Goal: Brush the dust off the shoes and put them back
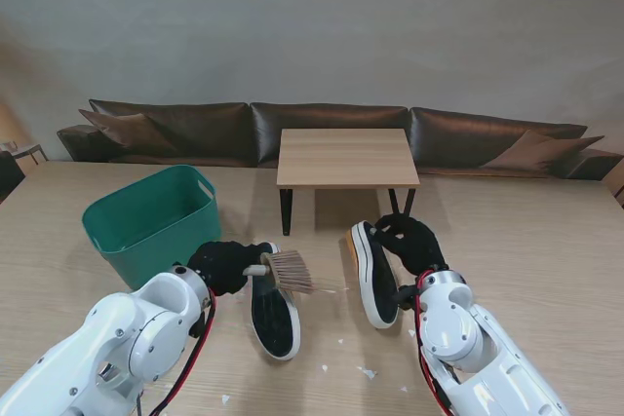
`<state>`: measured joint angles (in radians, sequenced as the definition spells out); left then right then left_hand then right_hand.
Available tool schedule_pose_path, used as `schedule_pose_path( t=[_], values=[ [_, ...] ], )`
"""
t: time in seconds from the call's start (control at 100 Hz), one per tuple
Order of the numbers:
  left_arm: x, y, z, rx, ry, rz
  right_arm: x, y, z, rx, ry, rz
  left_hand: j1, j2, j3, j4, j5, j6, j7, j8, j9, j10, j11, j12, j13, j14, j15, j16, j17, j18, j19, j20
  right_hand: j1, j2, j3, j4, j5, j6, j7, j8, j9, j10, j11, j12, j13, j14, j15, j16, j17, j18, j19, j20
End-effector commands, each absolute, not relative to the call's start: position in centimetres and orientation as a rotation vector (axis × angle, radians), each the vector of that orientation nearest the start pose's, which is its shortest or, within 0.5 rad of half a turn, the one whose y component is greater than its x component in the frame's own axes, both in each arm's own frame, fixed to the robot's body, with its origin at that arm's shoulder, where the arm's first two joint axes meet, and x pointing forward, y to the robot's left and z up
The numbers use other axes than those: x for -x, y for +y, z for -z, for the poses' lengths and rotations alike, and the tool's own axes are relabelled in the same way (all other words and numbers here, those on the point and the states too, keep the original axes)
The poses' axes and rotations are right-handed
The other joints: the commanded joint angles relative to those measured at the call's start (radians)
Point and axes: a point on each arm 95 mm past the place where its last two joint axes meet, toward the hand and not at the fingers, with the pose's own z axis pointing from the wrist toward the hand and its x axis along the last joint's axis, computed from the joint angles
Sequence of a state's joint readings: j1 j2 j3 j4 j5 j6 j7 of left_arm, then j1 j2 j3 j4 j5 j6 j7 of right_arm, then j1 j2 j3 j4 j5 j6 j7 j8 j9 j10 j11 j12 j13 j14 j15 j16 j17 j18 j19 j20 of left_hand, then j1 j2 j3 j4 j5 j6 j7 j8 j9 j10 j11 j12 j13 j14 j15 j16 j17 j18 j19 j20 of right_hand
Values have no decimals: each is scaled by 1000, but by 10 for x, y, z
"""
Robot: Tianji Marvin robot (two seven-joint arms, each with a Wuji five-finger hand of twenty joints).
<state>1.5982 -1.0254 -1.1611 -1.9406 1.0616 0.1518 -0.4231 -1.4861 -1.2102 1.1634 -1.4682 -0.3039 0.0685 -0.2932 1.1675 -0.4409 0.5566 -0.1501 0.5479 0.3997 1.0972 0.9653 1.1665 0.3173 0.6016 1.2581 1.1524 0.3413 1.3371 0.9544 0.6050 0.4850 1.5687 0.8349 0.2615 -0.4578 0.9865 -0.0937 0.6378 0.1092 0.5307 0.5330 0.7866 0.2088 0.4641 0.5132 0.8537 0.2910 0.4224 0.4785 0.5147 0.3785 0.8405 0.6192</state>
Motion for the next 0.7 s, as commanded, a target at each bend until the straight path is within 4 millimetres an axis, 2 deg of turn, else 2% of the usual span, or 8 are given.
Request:
schedule_pose_path(
  t=[0.0,0.69],
  values=[
    [-363,-43,266,1228,1754,1295,-423,14,337,2418,-1010,2417,70,41,71,50,29,-78,82,19,24,17,24,-2,47,43,18,-7,-5,-81,16,-41,4,22,16,21,2,6,10,-8,18,17,2,-4,25,9,12,6,-196,24,31,-11],
    [-327,-5,264,1218,1551,1240,-420,15,338,2412,-1027,2403,76,45,65,52,31,-71,76,18,22,25,19,-6,41,57,13,-5,-11,-69,10,-39,2,21,18,21,4,7,12,-8,17,17,2,-4,26,8,13,6,-196,23,32,-11]
  ],
)
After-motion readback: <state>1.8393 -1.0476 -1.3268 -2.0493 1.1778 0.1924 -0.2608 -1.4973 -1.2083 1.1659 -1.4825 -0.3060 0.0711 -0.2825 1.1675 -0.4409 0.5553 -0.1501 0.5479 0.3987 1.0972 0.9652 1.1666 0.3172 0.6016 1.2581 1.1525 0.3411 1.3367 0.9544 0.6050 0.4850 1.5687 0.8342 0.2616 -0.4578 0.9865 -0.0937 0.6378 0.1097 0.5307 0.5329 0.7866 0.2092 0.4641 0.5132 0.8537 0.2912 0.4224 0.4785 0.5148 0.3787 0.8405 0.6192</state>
